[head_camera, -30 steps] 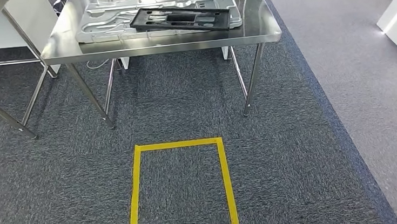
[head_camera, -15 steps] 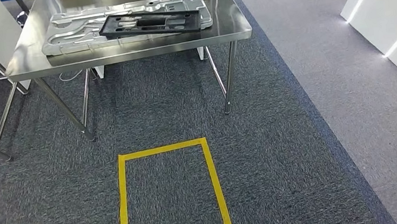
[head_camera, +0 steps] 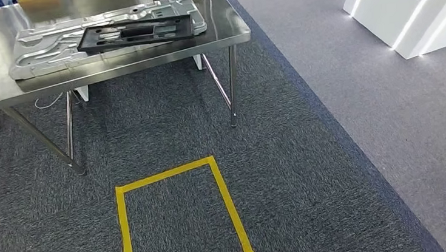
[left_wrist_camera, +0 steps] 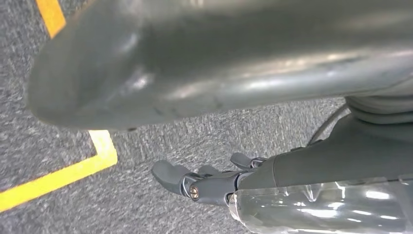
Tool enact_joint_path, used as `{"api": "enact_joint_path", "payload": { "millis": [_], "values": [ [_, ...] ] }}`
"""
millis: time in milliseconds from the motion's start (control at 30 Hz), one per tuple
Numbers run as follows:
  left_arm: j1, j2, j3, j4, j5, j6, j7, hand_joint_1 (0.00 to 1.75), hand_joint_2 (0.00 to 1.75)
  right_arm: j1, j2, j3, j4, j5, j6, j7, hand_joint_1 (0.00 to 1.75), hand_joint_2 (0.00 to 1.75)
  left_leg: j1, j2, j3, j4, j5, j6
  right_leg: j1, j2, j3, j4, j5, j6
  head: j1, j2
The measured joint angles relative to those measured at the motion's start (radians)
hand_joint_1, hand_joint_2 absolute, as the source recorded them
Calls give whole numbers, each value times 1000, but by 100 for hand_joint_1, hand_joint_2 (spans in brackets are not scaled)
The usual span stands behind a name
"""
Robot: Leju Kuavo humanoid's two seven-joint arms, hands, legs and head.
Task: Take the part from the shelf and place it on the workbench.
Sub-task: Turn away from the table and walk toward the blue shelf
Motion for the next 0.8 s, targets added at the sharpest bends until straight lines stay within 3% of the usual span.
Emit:
{"api": "enact_joint_path", "payload": {
  "millis": [33,100,200,267,300,333,400,467,533,600,633,700,733,767,800],
  "values": [
    [-2,0,4,0,6,3,0,0,0,0,0,0,0,2,0,0,0,0,0,6,2,0,-2,-5,-3,9,1,-4,3,-5,0,0],
    [-4,0,12,0,14,8,-1,0,0,0,0,0,0,4,2,1,0,0,2,-16,-4,26,-24,-16,-9,24,6,-13,9,-16,0,0],
    [-2,0,18,0,18,12,-3,0,0,-2,0,0,0,7,3,2,0,0,10,-66,-78,196,-115,-28,-12,48,7,-17,14,-27,0,0],
    [0,0,22,0,18,11,-3,0,0,-2,0,0,0,7,5,4,0,0,12,-70,-123,283,-135,-32,-10,69,4,-12,14,-27,0,0],
    [1,0,24,0,18,11,-4,0,0,-2,0,0,0,7,6,6,0,0,13,-71,-123,275,-116,-33,-10,80,3,-9,13,-27,0,0],
    [1,0,25,0,18,11,-4,0,0,-2,0,0,0,7,7,7,0,0,13,-74,-103,227,-81,-32,-10,91,3,-6,12,-25,0,0],
    [-1,0,27,0,16,9,-5,0,0,-2,1,0,0,9,8,10,0,0,13,-94,-44,89,-17,-25,-9,110,1,1,9,-20,0,0],
    [-2,0,27,0,12,6,-4,0,0,-2,1,0,0,11,8,10,0,0,11,-110,-15,17,4,-15,-8,124,-3,5,9,-10,0,0],
    [-4,-1,27,0,6,3,-2,0,0,0,1,0,0,13,7,11,0,0,8,-103,-14,13,6,-3,-9,133,-6,4,11,3,0,0],
    [-5,-3,27,0,-1,0,-1,0,0,2,1,0,0,13,6,11,0,0,11,-89,-11,4,14,11,-11,119,-14,21,-1,12,0,0],
    [-5,-4,27,0,-3,0,0,0,0,2,1,0,0,12,5,11,0,0,13,-81,-10,-1,18,18,-11,102,-28,51,-22,16,0,0],
    [-3,-5,27,0,-7,-1,0,0,0,1,0,0,0,10,6,11,0,0,13,-65,-13,-3,21,24,-13,68,-87,172,-88,22,0,0],
    [-2,-5,27,0,-8,-1,0,0,0,0,0,0,0,8,6,11,0,0,13,-56,-15,-3,21,24,-16,61,-118,237,-116,26,0,0],
    [-1,-6,27,0,-10,-1,0,0,0,1,0,0,0,6,8,11,0,0,13,-47,-16,-2,20,24,-18,58,-140,282,-129,29,0,0],
    [-1,-6,27,0,-10,-1,0,0,0,2,0,0,0,5,9,11,0,0,13,-38,-16,-2,19,23,-21,55,-142,288,-121,31,0,0]
  ]
}}
